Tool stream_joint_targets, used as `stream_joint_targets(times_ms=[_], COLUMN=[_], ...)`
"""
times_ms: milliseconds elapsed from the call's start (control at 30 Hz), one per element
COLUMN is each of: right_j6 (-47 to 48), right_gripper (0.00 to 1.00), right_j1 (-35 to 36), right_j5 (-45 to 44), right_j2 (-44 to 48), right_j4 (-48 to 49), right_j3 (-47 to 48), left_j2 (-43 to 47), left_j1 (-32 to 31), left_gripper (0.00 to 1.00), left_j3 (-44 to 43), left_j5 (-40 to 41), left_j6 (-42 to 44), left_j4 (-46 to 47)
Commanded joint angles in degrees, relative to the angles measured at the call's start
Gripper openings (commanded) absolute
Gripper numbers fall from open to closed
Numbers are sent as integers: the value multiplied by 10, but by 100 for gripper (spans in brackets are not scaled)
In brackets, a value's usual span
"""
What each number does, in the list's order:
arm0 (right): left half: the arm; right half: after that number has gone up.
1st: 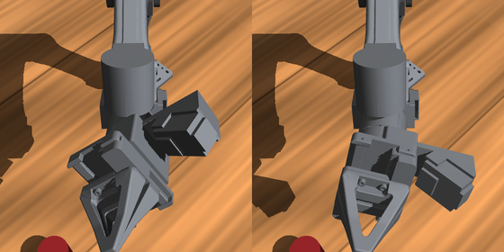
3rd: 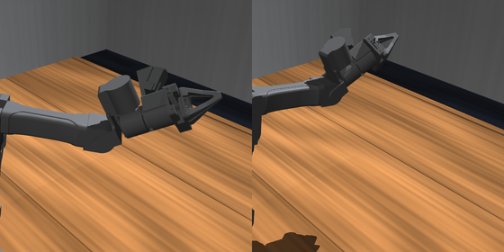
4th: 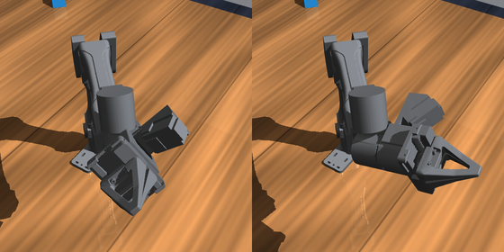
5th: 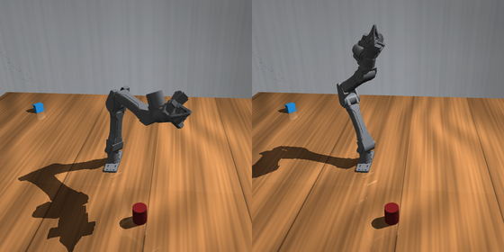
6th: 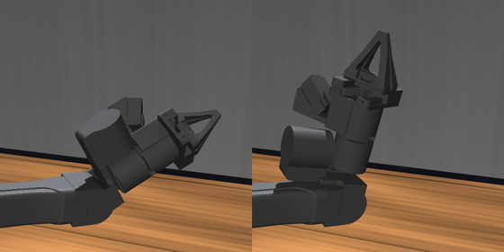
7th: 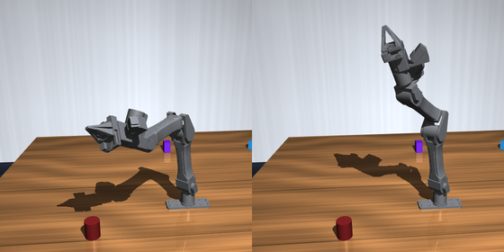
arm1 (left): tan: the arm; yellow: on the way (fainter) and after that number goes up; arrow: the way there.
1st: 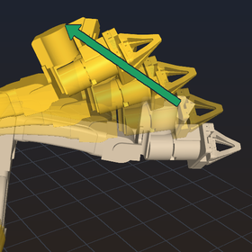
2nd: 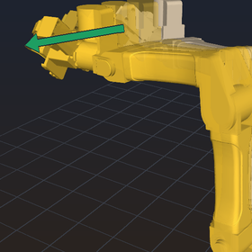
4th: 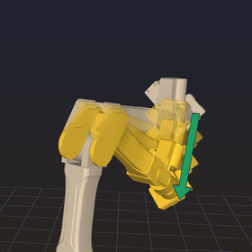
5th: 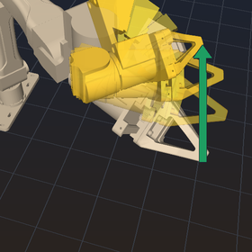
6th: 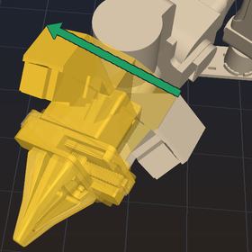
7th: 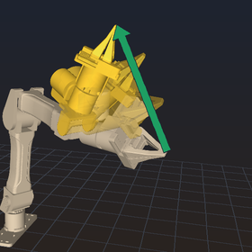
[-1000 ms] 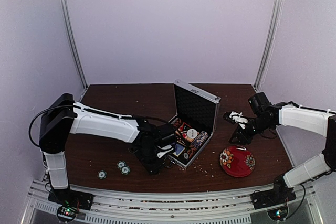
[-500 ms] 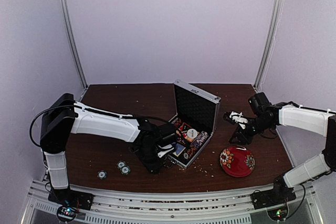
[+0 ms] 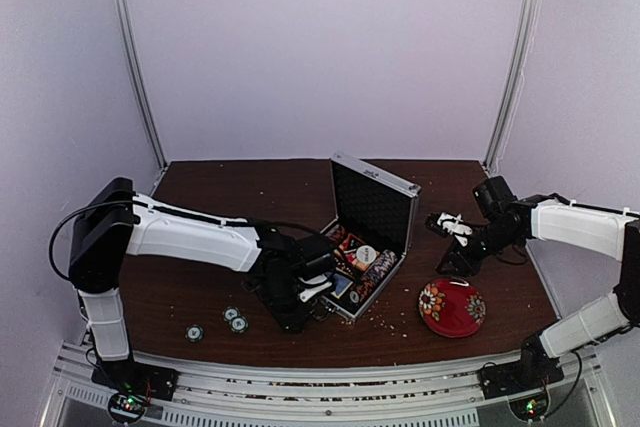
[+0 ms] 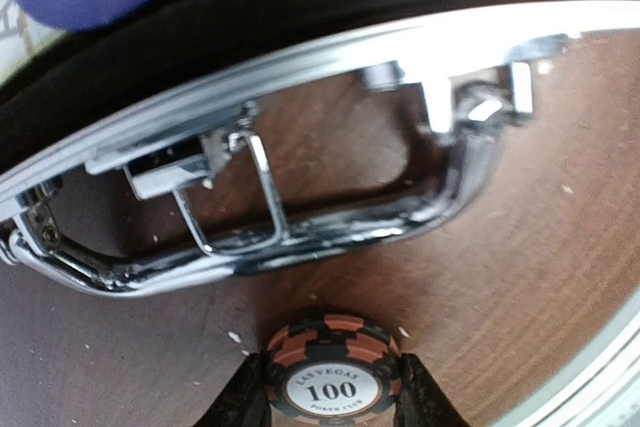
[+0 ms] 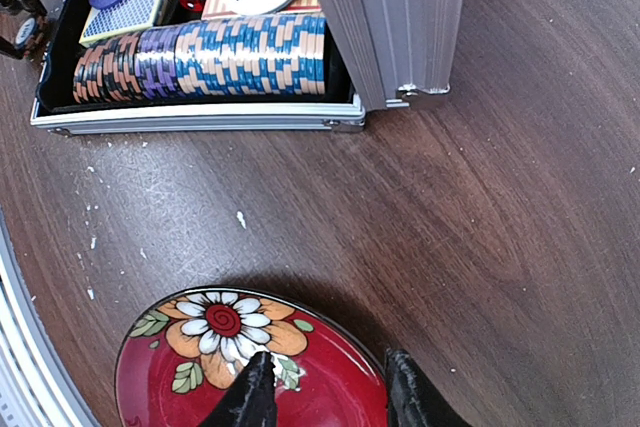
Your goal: Pack up texas hold em set
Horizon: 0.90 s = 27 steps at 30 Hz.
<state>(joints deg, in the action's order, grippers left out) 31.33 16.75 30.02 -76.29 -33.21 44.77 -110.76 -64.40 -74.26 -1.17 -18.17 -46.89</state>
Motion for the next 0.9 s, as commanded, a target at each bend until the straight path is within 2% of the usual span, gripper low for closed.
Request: stream_joint_targets(times_ms=[0,200,533,867], right_j6=[2,1,1,0], right_gripper=[38,38,38,38], right_j1=[4,4,4,4], right_j5=[2,2,0,-1], right_j2=[-1,-1,-3,-9], right_j4=[-4,-3,-3,-3], right_j3=[7,7,7,7], left_j2=[47,49,9,-46], left_j1=[-4,-4,-5,-5], left_gripper=[24,25,25,26], left_j3=[-7,-40,-54,-83], left_j5=[-33,-47,-43,-49], left_j6=[23,33,-19,-32], left_j4=[-8,9,191,248])
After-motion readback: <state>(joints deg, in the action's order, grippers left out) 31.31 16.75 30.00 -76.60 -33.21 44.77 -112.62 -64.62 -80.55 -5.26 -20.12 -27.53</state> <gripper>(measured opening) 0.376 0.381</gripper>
